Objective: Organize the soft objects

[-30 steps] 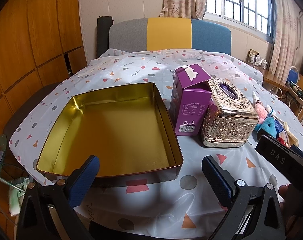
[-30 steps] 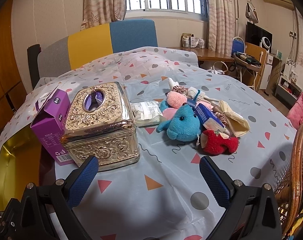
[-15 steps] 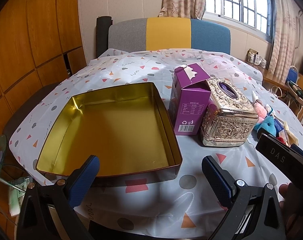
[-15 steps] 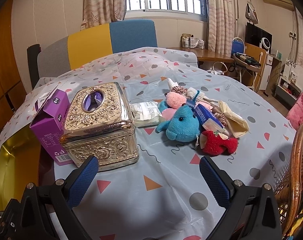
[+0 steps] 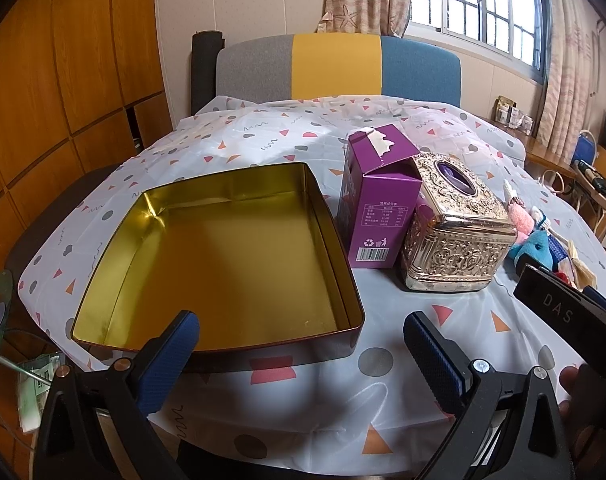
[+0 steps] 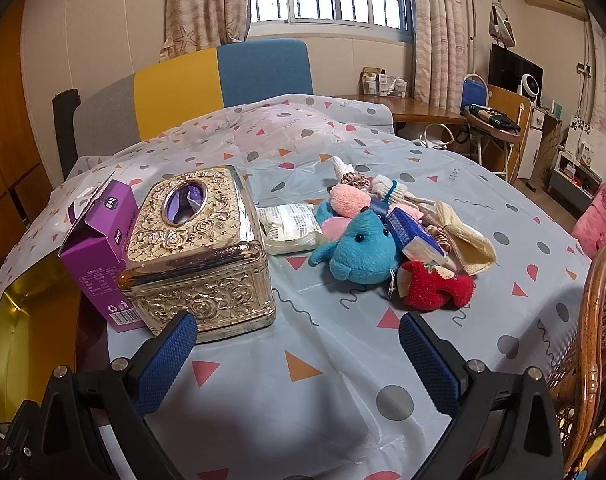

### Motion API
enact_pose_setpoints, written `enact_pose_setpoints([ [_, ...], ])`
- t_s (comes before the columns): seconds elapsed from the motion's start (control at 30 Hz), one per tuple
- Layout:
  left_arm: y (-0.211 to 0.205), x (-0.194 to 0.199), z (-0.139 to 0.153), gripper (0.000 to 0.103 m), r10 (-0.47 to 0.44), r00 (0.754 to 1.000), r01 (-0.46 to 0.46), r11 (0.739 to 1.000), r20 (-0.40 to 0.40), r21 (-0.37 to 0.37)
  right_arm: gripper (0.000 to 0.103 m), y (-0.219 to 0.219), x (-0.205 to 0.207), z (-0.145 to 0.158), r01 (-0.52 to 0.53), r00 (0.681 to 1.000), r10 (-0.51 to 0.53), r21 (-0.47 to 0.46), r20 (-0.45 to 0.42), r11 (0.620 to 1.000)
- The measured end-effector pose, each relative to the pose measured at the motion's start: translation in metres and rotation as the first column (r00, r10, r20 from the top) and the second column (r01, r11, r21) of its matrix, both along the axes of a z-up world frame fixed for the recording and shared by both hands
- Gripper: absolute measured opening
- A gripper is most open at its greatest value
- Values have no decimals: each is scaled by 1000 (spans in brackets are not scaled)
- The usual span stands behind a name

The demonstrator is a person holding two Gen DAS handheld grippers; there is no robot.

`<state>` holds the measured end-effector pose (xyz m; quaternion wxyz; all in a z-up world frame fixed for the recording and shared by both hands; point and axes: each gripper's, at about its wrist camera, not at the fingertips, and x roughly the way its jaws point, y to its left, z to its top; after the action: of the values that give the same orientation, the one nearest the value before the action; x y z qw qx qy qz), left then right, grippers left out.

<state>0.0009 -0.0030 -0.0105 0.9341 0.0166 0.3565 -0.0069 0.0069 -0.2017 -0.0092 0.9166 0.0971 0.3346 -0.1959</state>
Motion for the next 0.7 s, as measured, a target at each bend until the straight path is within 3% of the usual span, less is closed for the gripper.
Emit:
enact_pose_setpoints([
  [0.7, -3, 7, 7, 103, -23, 1000, 23, 1000, 17, 15, 103, -8, 1, 8, -7, 1000, 7, -4, 5, 1000],
])
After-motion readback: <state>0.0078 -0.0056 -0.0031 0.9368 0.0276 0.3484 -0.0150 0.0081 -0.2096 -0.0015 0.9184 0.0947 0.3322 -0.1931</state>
